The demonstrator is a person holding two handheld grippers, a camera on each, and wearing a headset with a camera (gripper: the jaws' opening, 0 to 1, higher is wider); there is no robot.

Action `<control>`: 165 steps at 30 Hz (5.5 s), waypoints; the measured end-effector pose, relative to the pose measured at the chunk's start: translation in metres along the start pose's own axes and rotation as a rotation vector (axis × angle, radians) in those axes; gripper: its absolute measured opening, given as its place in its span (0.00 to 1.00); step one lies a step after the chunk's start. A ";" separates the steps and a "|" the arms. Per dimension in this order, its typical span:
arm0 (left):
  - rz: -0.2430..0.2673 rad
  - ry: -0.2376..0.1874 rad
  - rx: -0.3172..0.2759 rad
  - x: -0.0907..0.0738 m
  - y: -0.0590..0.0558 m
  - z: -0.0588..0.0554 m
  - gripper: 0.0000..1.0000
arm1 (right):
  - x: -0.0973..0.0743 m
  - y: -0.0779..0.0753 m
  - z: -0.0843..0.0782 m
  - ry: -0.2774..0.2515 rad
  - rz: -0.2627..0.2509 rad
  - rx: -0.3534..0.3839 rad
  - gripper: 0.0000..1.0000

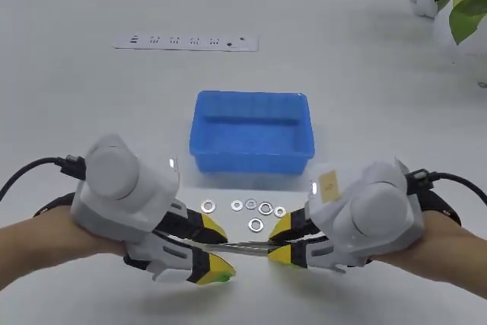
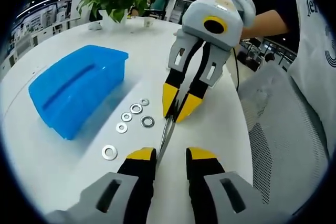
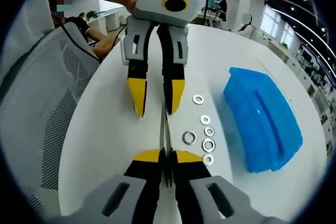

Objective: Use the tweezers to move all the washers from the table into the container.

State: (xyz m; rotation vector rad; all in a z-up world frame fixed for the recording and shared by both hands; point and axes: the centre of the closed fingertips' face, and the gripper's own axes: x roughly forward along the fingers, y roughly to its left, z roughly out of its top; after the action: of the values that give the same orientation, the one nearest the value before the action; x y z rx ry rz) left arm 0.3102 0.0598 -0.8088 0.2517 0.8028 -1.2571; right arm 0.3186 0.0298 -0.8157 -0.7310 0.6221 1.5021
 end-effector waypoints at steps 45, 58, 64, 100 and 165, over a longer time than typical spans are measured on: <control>0.004 0.106 0.179 -0.019 -0.014 0.003 0.07 | -0.013 0.019 0.031 -0.146 0.057 0.048 0.07; 0.021 0.047 0.199 -0.042 -0.027 0.031 0.07 | -0.009 0.022 0.035 -0.182 0.059 0.021 0.07; 0.032 0.025 0.207 -0.043 -0.031 0.040 0.07 | -0.006 0.023 0.036 -0.192 0.053 0.008 0.07; 0.058 -0.146 0.218 -0.035 -0.036 0.079 0.07 | -0.012 0.018 0.038 -0.283 0.020 0.076 0.07; 0.060 -0.264 0.307 -0.044 -0.021 0.097 0.07 | -0.025 -0.016 0.053 -0.255 -0.149 -0.032 0.12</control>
State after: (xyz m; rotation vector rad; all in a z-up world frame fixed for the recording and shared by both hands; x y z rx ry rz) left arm 0.3265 0.0297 -0.7054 0.3455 0.3722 -1.3218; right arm 0.3308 0.0547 -0.7621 -0.5842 0.3440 1.4408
